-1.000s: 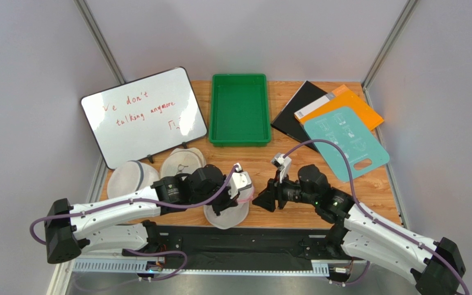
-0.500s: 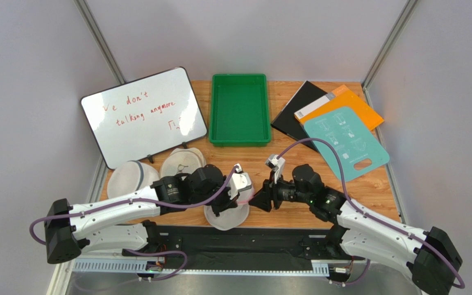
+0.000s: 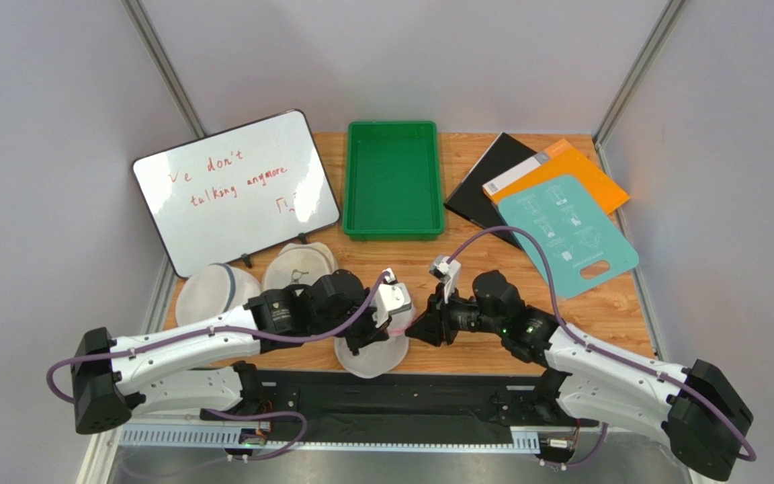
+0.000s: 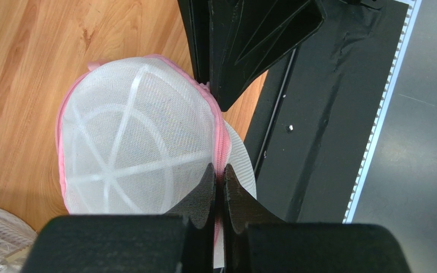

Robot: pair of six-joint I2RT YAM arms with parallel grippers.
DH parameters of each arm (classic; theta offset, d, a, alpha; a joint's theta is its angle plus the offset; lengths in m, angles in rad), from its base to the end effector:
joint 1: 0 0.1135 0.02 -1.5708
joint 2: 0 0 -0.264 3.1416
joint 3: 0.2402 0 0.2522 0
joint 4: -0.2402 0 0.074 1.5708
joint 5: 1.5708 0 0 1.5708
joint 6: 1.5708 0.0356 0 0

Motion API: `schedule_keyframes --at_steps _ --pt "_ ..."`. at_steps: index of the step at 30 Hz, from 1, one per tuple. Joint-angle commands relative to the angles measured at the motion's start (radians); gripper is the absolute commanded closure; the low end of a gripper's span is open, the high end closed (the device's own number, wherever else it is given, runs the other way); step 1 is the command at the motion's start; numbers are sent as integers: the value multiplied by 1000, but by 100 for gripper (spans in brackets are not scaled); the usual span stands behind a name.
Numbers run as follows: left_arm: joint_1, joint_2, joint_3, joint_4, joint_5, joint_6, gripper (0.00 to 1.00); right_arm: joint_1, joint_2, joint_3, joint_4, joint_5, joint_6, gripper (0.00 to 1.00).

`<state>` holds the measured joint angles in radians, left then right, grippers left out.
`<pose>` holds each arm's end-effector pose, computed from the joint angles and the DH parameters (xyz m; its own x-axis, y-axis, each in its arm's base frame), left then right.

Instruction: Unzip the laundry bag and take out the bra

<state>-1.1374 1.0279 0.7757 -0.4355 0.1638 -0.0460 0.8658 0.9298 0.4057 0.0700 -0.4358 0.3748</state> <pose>0.0872 -0.2022 0.2672 -0.3099 0.5617 -0.7671 0.9351 0.3261 -0.1389 0.1180 0.1619 0.2078 -0.6073 -0.2016 -0.7685 -0.7672 0.4001 0.5013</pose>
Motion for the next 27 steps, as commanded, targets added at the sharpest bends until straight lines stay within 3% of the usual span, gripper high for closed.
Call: schedule_keyframes --at_steps 1,6,13,15,16,19,22,27 --pt "-1 -23 39 21 17 15 100 4 -9 -7 68 28 -14 80" --pt "-1 -22 42 9 8 12 100 4 -48 -18 54 84 -14 100" --pt "-1 -19 48 -29 -78 -17 98 4 -100 -1 -59 146 -22 100" --pt "-1 -14 56 -34 -86 -28 72 4 -114 4 -64 125 -17 100" --pt "-1 -12 59 -31 -83 -29 47 6 -117 11 -67 115 -11 100" --pt "-1 4 88 -8 -29 -34 22 18 -118 31 -65 98 -11 100" --pt "-1 38 131 41 17 -32 12 38 -112 53 -93 101 -17 100" --pt "-1 174 217 29 -4 5 11 61 -105 70 -91 104 -10 100"
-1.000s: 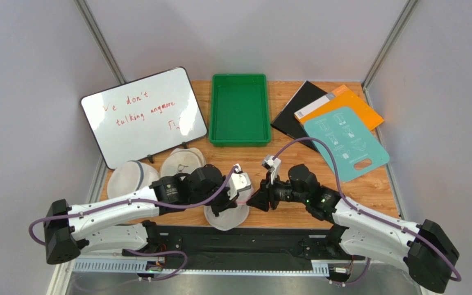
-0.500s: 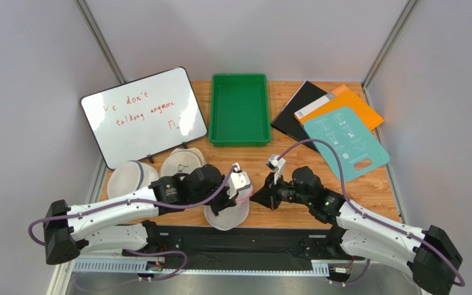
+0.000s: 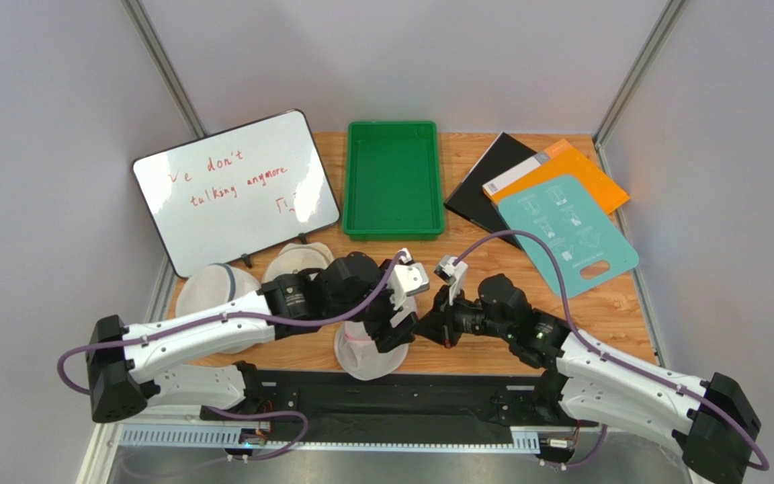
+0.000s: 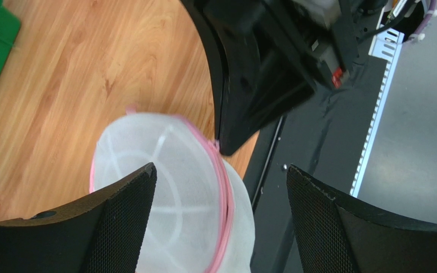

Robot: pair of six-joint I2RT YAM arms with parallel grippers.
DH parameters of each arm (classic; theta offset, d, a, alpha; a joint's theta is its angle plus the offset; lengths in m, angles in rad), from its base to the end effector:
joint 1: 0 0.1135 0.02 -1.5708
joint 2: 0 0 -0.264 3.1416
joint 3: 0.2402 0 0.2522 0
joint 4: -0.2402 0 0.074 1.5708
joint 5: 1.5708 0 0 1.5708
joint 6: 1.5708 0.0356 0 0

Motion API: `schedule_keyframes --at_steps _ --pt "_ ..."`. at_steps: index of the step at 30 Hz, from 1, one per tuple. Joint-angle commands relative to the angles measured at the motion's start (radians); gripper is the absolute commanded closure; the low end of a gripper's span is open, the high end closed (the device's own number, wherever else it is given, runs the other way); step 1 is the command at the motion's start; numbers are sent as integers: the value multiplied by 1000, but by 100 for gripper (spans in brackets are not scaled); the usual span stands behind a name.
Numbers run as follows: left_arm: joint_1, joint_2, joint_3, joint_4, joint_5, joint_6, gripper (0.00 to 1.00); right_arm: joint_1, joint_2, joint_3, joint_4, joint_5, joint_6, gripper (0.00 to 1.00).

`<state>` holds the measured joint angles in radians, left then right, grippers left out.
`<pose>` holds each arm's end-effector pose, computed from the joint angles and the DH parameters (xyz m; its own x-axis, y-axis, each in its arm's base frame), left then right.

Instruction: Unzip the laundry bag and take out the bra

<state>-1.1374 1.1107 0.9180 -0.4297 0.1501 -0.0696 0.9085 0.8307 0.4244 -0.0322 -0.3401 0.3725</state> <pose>0.0974 -0.2231 0.2984 -0.3102 0.5066 -0.8045 0.9290 0.3410 -0.1435 0.1063 0.1556 0.2211 -0.5813 -0.1875 -0.7918 -0.7704 0.4400 0.4614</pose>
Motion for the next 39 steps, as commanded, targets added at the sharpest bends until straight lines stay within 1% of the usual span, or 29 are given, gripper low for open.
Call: schedule_keyframes --at_steps 1,3,4,7,12,18,23,24,26,27,29,30,32,33,35,39 --pt "-1 110 84 16 11 31 12 20 -7 51 6 9 -6 100" --pt "-1 150 102 2 14 39 15 23 -19 50 -5 12 -6 100" --pt "-1 158 105 -1 16 37 17 23 -25 48 -9 13 -6 100" --pt "-1 158 98 3 14 34 19 23 -41 45 -21 18 -6 100" --pt "-1 147 73 -3 -18 40 20 23 -53 47 -29 16 -7 100" --pt "-1 161 35 -17 -9 30 20 23 -54 56 -38 26 -14 100" --pt "-1 104 -28 9 -11 16 22 23 -58 60 -46 27 -17 100" --pt "-1 100 -34 12 -11 16 27 23 -58 60 -46 26 -15 100" --pt "-1 101 -44 14 -20 10 35 23 -58 63 -48 24 -12 100" --pt "-1 104 -45 14 -24 10 44 24 -58 63 -44 24 -12 100" --pt "-1 107 -53 22 -38 4 52 23 -58 66 -48 26 -10 100" --pt "-1 106 -56 26 -43 2 63 23 -58 66 -48 27 -9 100" --pt "-1 97 -65 37 -56 -2 75 23 -58 66 -48 29 -9 100" --pt "-1 92 -67 39 -64 -6 87 23 -59 66 -54 30 -9 100" --pt "-1 75 -76 36 -101 -7 99 21 -56 66 -58 42 -15 100" --pt "-1 37 -97 29 -147 -9 100 23 -62 65 -87 72 -23 100"
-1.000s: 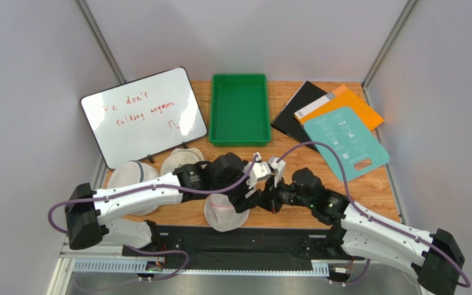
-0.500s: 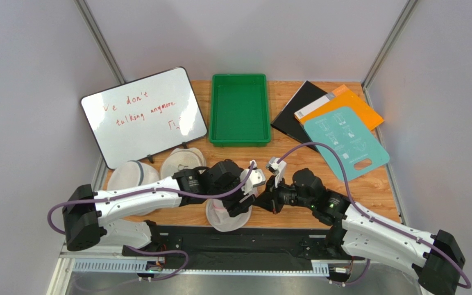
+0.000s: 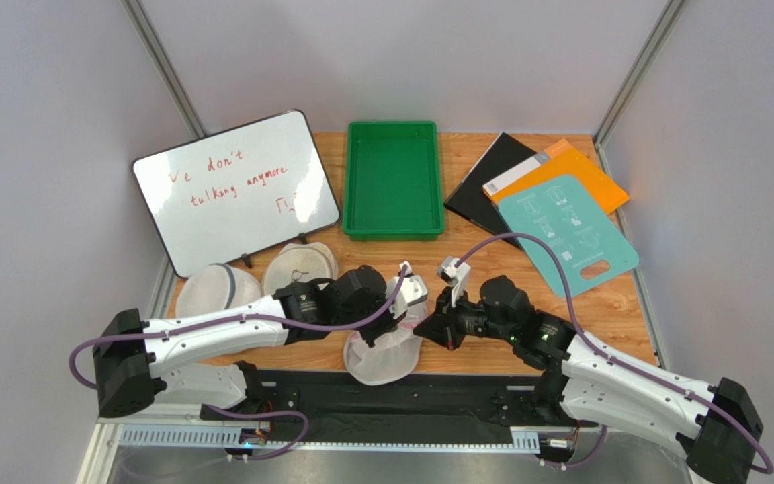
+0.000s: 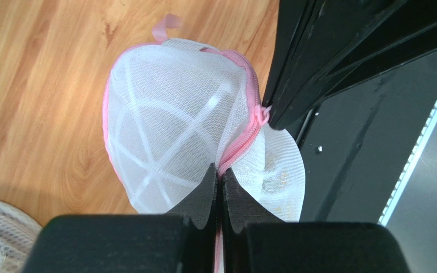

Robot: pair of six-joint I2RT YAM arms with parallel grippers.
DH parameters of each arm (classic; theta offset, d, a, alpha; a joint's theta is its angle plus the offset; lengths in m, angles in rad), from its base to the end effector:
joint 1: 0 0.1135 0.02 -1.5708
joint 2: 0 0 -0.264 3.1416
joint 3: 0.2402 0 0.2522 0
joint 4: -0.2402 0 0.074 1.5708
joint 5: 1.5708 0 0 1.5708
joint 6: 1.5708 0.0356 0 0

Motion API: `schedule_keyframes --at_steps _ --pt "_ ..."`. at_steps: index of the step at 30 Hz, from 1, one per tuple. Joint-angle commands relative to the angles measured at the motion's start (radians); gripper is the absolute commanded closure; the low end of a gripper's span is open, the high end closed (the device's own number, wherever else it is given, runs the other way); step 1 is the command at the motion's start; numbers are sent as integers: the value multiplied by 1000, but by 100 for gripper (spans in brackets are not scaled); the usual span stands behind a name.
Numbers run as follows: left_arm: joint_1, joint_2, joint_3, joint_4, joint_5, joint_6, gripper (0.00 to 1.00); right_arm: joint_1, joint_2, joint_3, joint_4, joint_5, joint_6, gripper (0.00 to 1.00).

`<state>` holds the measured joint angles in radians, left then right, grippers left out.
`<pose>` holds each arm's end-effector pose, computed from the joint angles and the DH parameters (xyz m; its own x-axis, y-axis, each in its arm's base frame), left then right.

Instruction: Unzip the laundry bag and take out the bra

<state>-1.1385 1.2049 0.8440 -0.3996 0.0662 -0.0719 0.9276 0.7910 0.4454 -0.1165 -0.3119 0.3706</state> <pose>0.1048 -0.2328 0.2542 -0.3546 0.5974 -0.7193 0.9030 0.4185 -0.0975 0.1003 0.1520 0.2266 -0.5847 -0.2054 -0.7848 -0.7666 0.4564 0.4517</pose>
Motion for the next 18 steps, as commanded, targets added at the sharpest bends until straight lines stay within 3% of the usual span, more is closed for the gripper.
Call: schedule_keyframes --at_steps 1,15,16,17,18 --pt "0 -65 -35 -2 -89 -6 100 4 -27 39 -5 57 -22 100" --pt "0 -123 -62 -21 -160 -16 100 -12 -4 58 -34 96 -30 100" --pt "0 -120 -54 -22 -157 -17 94 -10 0 61 -34 83 -30 100" --pt "0 -116 -45 -28 -154 -19 69 -12 1 62 -28 77 -29 100" --pt "0 -114 -36 -31 -149 -20 56 -12 4 67 -23 68 -27 100"
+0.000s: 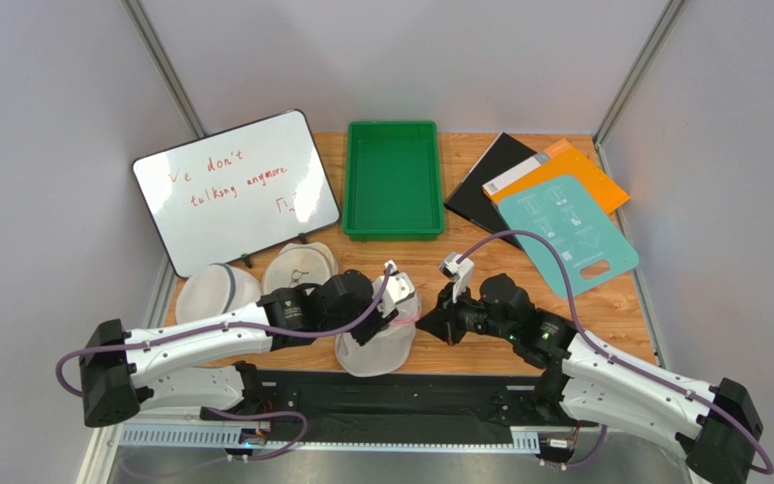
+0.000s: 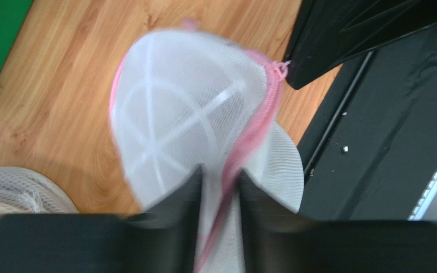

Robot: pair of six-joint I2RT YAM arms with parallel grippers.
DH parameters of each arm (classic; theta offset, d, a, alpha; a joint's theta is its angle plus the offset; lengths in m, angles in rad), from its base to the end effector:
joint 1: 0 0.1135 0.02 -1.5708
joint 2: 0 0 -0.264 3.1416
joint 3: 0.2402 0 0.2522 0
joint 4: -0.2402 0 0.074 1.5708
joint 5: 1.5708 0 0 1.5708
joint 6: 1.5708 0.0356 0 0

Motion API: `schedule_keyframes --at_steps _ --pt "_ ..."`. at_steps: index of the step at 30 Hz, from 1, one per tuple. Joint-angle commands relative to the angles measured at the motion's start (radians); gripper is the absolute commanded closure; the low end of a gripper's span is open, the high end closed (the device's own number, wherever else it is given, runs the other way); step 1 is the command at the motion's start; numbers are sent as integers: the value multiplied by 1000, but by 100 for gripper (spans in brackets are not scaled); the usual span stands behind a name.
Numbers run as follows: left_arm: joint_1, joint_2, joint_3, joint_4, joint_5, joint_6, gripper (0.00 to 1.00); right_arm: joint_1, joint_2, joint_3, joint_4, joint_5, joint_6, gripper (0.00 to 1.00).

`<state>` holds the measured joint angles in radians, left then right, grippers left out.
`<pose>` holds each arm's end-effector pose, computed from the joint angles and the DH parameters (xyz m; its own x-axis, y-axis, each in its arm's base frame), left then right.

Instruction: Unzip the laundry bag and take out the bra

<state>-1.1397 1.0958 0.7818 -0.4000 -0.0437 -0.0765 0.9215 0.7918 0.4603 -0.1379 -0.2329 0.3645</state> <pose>0.0990 -0.2116 0.2579 -0.3411 0.5590 -0.7557 0.8703 0.4916 -0.0292 0.1038 0.1504 0.2292 -0.5762 -0.1853 -0.7960 -0.7429 0.5249 0.4155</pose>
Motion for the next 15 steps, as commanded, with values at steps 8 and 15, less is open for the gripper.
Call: schedule_keyframes --at_steps 8,15 --pt "1 18 108 27 38 20 25 2 7 48 58 -82 11 100" --pt "1 101 137 50 76 38 26 8 0 49 55 -108 11 100"
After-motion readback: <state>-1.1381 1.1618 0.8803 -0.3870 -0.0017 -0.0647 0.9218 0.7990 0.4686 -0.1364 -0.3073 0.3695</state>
